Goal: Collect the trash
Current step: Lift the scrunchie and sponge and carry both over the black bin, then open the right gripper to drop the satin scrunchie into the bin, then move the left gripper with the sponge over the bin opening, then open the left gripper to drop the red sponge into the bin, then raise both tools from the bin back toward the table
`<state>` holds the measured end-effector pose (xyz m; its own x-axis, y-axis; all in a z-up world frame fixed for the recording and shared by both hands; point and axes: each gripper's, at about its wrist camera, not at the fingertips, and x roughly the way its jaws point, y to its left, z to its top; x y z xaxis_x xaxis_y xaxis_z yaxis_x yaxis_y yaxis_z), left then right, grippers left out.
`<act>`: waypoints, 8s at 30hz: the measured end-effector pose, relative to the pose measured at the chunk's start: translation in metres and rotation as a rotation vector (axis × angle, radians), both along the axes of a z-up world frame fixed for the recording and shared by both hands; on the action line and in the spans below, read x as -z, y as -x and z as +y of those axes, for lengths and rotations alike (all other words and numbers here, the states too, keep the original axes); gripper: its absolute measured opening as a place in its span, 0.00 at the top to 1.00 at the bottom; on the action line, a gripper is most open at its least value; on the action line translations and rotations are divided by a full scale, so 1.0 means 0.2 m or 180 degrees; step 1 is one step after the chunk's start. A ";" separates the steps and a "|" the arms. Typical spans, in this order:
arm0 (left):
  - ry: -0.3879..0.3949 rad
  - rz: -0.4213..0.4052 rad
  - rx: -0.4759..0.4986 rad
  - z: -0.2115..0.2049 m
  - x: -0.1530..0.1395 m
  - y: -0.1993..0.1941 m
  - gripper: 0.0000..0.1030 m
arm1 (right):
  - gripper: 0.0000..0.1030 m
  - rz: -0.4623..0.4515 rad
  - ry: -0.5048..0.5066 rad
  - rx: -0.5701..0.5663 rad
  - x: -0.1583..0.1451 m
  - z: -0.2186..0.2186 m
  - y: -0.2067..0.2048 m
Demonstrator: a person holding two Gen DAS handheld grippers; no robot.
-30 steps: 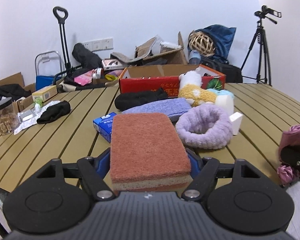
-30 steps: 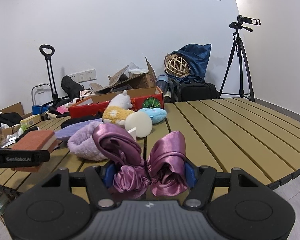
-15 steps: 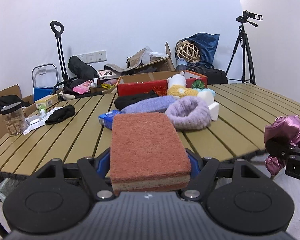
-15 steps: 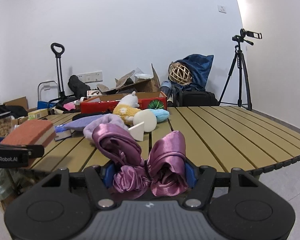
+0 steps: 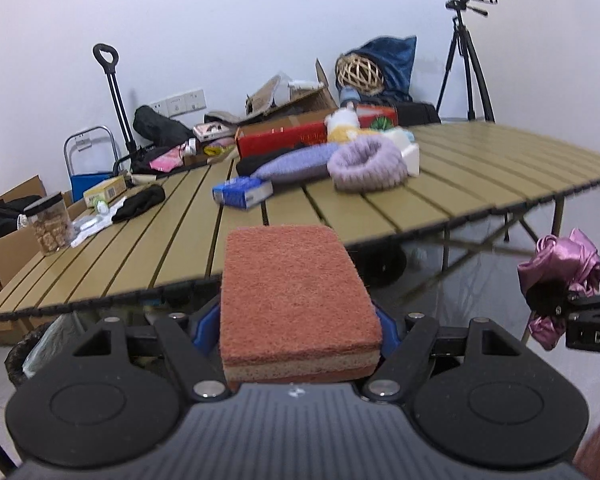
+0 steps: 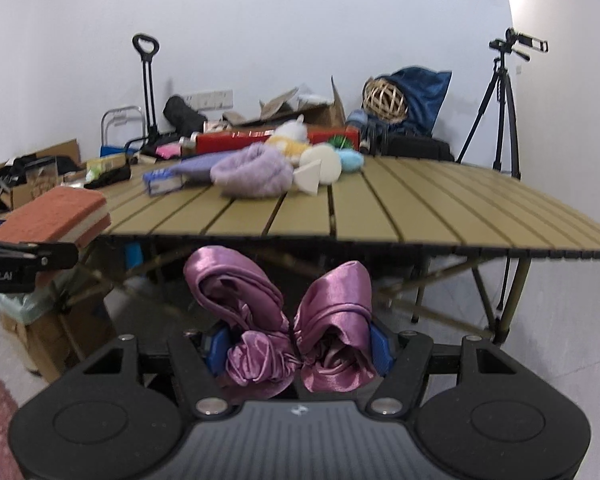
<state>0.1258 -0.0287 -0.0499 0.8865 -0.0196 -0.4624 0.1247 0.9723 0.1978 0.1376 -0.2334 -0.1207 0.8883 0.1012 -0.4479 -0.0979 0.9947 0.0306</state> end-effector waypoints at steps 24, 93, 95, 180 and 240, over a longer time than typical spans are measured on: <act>-0.0066 0.0938 -0.0143 0.16 0.32 0.07 0.27 | 0.37 0.1188 0.0094 -0.0171 0.32 0.16 0.12; -0.0015 0.1712 -0.0759 0.29 0.59 -0.40 0.28 | 0.00 0.1407 0.0342 -0.0472 0.52 0.46 -0.68; -0.0025 0.1707 -0.0751 0.29 0.59 -0.40 0.28 | 0.00 0.1436 0.0352 -0.0442 0.52 0.45 -0.68; -0.0180 0.2477 0.0093 -0.43 0.85 -0.73 0.27 | 0.00 0.1278 -0.0035 0.0870 0.30 -0.26 -0.61; 0.0132 0.2187 0.0071 -0.30 0.55 -0.66 0.00 | 0.00 0.0906 -0.0124 0.0647 0.14 -0.20 -0.51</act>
